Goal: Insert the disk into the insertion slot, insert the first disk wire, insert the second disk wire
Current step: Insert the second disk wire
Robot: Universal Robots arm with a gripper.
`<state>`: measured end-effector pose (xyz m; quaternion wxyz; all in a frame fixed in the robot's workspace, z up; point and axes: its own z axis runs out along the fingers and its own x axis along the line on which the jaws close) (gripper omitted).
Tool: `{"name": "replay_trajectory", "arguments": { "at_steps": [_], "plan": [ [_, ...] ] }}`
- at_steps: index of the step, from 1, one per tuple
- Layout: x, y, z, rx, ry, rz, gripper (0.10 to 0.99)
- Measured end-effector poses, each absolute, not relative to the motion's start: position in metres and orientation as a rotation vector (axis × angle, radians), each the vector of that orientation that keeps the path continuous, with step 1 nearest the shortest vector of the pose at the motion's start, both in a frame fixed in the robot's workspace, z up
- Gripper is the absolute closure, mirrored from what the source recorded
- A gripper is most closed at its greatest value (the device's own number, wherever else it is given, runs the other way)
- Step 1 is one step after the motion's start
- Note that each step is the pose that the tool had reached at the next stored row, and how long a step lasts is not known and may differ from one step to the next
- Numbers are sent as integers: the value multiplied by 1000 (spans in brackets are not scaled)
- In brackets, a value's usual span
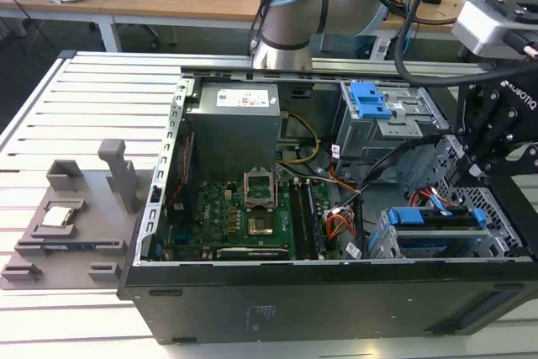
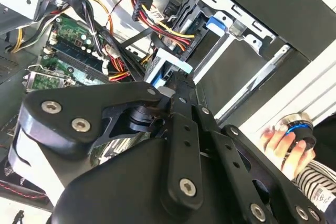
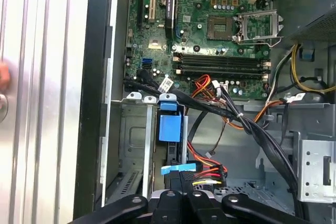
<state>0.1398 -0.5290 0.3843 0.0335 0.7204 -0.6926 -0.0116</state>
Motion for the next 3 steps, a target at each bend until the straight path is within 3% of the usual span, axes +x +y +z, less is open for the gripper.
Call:
{"name": "replay_trajectory", "arguments": {
  "at_steps": [3],
  "plan": [
    [140,-529,385,2216,-2131,-36,984]
  ]
}}
